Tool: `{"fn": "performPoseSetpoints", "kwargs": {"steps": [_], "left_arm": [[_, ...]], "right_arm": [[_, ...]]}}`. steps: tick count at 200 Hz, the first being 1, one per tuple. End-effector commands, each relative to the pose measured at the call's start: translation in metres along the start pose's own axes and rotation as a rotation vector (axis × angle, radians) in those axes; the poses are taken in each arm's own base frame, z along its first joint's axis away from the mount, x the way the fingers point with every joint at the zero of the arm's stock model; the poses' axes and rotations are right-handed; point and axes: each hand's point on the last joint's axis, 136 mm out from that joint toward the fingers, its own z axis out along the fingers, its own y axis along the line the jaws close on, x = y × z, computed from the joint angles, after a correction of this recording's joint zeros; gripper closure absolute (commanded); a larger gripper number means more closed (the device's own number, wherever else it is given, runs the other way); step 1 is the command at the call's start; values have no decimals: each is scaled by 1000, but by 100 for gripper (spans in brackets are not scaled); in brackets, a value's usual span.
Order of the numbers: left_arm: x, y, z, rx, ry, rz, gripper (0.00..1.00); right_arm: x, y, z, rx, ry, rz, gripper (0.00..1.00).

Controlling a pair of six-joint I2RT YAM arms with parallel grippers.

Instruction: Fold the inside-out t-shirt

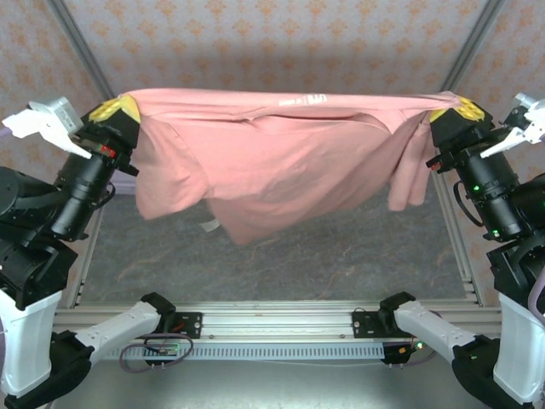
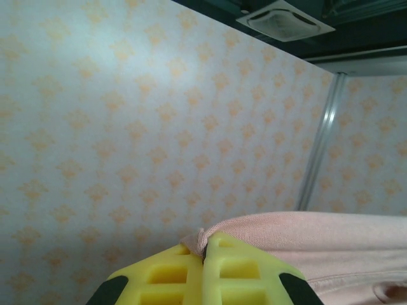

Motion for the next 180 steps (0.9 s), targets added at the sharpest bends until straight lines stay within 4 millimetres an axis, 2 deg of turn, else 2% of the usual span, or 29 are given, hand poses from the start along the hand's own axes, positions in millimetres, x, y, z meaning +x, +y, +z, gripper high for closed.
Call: {"fn": "performPoseSetpoints", "kwargs": {"steps": [1, 23, 43, 44, 70, 81, 85, 91, 100, 104, 107, 113, 116, 119, 121, 127, 139, 157, 163, 165, 174, 176, 180], "left_arm": [[37, 34, 33, -215, 123, 106, 100], [68, 53, 70, -307, 204, 150, 100], [108, 84, 110, -378, 287, 133, 100], [110, 86, 111, -385, 291, 134, 100], [176, 132, 174, -482, 413, 163, 100], [204, 146, 199, -504, 471, 178, 100], [215, 151, 208, -513, 493, 185, 100], [231, 158, 221, -522, 523, 197, 98], [253, 167, 236, -538, 568, 217, 97], [254, 169, 240, -543, 573, 220, 97], [272, 175, 247, -552, 606, 225, 95], [280, 179, 255, -551, 623, 226, 86], [285, 181, 258, -550, 635, 225, 80], [290, 182, 261, -547, 650, 225, 75], [290, 183, 262, -544, 653, 223, 72], [299, 185, 265, -541, 682, 221, 63], [303, 184, 263, -538, 721, 203, 47], [320, 173, 248, -491, 804, 142, 40], [326, 165, 241, -462, 821, 107, 39], [333, 163, 238, -452, 836, 97, 38], [348, 149, 224, -403, 834, 57, 37], [342, 143, 221, -389, 814, 47, 37], [346, 135, 212, -365, 803, 31, 36]], "right_arm": [[11, -23, 21, 126, 33, -39, 100], [41, -44, 55, 222, 100, -87, 100], [79, -70, 95, 338, 176, -154, 100], [87, -74, 104, 349, 190, -161, 100], [158, -117, 179, 479, 306, -224, 100], [188, -137, 209, 530, 357, -234, 100], [207, -145, 221, 545, 393, -237, 100], [223, -154, 234, 561, 427, -238, 100], [248, -168, 255, 591, 474, -243, 96], [264, -174, 264, 596, 507, -248, 92], [274, -176, 270, 597, 530, -250, 89], [284, -180, 278, 604, 559, -253, 82], [299, -184, 282, 606, 594, -258, 77], [301, -184, 287, 602, 602, -259, 73], [298, -183, 288, 601, 603, -258, 70], [316, -186, 293, 597, 647, -257, 63], [321, -182, 293, 574, 683, -236, 54], [335, -172, 281, 535, 766, -219, 45], [338, -168, 275, 523, 792, -208, 44], [345, -168, 272, 518, 816, -208, 43], [356, -161, 259, 497, 868, -202, 41], [359, -160, 256, 493, 880, -202, 41], [365, -156, 249, 485, 899, -200, 40]]}}
